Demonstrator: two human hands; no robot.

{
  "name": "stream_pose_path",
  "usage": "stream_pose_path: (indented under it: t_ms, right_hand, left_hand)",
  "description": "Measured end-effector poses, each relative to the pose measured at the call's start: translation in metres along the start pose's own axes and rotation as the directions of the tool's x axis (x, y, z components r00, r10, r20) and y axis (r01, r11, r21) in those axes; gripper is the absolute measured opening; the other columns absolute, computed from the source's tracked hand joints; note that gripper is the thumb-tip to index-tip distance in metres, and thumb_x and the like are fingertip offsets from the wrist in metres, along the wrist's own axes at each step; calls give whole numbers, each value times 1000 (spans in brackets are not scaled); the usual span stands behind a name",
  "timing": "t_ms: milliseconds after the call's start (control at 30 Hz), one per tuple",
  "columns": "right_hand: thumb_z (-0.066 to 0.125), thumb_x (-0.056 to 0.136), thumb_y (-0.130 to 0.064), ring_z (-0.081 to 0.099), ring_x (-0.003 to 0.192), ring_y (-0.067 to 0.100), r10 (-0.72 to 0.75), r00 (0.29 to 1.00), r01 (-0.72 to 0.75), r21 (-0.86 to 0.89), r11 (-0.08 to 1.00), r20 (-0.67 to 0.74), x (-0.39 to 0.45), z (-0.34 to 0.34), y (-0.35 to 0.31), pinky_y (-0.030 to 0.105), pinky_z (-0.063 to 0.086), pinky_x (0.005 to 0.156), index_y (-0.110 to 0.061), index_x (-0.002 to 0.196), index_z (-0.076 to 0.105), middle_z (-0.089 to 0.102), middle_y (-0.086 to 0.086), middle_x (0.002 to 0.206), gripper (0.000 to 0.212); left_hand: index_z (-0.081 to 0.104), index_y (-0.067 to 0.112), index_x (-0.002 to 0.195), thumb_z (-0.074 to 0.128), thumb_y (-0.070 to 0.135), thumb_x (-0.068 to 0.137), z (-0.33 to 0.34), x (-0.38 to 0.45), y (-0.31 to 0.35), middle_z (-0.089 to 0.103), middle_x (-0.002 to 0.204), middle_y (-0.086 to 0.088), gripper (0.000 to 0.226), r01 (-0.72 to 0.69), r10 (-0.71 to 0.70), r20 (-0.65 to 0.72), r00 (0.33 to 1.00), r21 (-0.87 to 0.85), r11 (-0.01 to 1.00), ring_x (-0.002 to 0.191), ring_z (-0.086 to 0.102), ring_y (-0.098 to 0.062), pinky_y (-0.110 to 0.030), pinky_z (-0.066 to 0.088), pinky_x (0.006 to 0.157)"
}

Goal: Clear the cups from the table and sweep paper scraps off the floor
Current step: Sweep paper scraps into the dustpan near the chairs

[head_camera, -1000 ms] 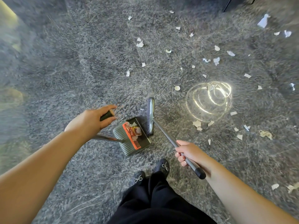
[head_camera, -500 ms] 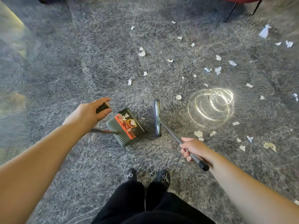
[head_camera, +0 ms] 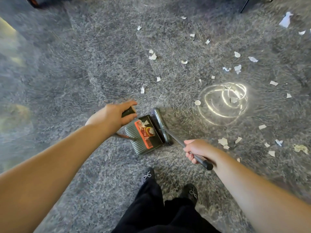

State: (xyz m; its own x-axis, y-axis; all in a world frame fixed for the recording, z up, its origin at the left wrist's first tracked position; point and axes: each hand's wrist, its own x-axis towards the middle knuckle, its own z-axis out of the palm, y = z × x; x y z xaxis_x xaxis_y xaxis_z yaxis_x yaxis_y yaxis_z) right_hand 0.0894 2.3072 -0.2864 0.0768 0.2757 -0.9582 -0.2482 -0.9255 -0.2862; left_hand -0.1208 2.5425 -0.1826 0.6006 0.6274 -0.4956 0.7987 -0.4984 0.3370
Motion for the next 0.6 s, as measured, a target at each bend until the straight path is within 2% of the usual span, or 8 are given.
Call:
stream_pose_path:
  t_ms: [267,333,433,600]
  right_hand:
    - [41,98,-2,37,40,8,-17,999,15,60,998,34,-25,11,-26,19,30,36,-20,152,21,44,4,65,59]
    - [37,99,-1,36,39,7,-22,999,15,138,990,45,-37,10,-30,19,30,35,-18,151,22,44,5,66,56]
    - [35,99,-1,35,37,7,-37,999,29,208,978,33,-51,12,-32,18,29,34,-19,149,24,43,6,66,54]
    - [40,99,-2,36,42,10,-97,994,104,138,985,-58,-50,13,-30,20,30,37,-22,151,24,42,6,67,57]
  left_hand:
    - [32,61,137,45,65,90,-10,14,-13,61,87,11,48,-22,22,8,1000,-45,999,69,60,-12,-33,53,54]
    - [32,61,137,46,64,90,-14,14,-25,64,89,8,49,-19,18,-6,1000,-60,998,70,62,-13,-38,56,58]
    - [37,58,137,49,60,91,-17,13,-40,63,88,8,48,-24,18,-57,998,-103,994,67,57,-6,-27,46,52]
    - [33,63,135,46,66,88,-17,10,-47,63,97,9,49,-11,10,-6,1000,-62,998,73,60,-9,-30,51,56]
